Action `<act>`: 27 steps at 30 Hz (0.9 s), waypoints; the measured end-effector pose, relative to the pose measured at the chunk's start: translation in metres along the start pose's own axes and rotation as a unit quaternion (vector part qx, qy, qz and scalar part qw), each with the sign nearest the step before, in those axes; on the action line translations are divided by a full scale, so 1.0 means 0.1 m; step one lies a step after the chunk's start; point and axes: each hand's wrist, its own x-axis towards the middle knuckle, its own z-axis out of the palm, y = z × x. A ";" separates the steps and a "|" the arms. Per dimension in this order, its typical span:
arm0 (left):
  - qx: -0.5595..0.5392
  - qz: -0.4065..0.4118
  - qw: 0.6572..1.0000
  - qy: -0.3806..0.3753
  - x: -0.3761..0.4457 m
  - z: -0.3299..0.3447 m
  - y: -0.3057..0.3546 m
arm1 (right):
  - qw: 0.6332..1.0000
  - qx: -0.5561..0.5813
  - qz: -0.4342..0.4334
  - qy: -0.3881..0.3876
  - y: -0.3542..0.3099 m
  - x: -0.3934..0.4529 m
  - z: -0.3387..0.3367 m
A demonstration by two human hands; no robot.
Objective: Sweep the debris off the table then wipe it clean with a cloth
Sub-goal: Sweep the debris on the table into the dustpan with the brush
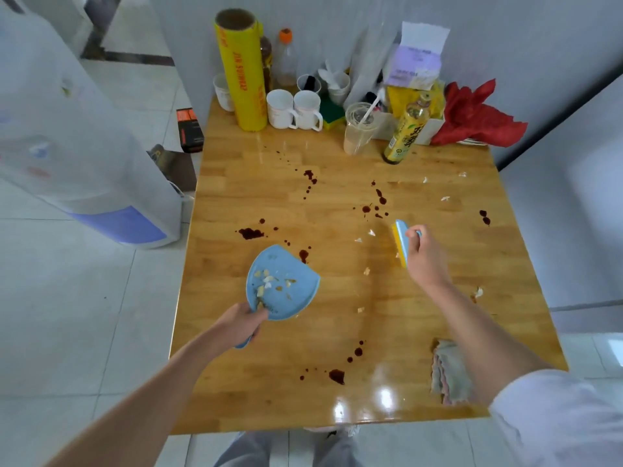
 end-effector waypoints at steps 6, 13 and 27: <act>-0.006 0.010 1.000 0.002 0.04 -0.17 -0.20 | 0.997 -0.031 -0.035 -0.057 -0.22 0.11 0.32; 0.009 0.004 1.000 -0.004 0.02 -0.15 -0.26 | 0.983 -0.022 -0.111 -0.147 -0.26 -0.37 0.34; 0.032 -0.007 0.999 -0.002 -0.07 -0.03 -0.37 | 0.999 -0.031 -0.015 -0.003 0.25 -0.75 -0.12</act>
